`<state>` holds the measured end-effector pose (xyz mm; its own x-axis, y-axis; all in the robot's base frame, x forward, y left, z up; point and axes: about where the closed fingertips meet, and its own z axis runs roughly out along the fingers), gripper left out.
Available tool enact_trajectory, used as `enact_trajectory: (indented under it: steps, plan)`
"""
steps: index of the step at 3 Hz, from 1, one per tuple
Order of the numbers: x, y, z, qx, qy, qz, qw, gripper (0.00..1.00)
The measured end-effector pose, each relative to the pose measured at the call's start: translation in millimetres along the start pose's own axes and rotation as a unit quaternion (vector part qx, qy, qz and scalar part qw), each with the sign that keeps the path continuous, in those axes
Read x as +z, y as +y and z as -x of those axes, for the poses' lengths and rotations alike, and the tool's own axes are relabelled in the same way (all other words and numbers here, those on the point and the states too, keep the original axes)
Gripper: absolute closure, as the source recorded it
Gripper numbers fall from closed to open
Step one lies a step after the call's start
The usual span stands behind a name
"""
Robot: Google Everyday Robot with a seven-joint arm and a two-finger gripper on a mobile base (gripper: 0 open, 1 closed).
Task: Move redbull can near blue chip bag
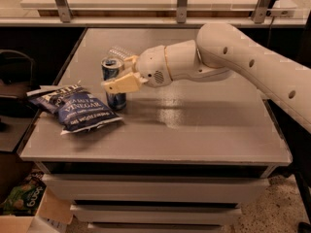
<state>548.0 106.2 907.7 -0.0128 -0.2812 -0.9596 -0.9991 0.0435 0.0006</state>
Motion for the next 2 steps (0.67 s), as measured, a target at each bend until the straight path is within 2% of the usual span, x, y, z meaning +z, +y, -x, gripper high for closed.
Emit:
enact_trajectory:
  steps: [2]
  plan:
    - [-1.3,-3.1,-1.2,0.005,0.005,0.003,1.0,0.12]
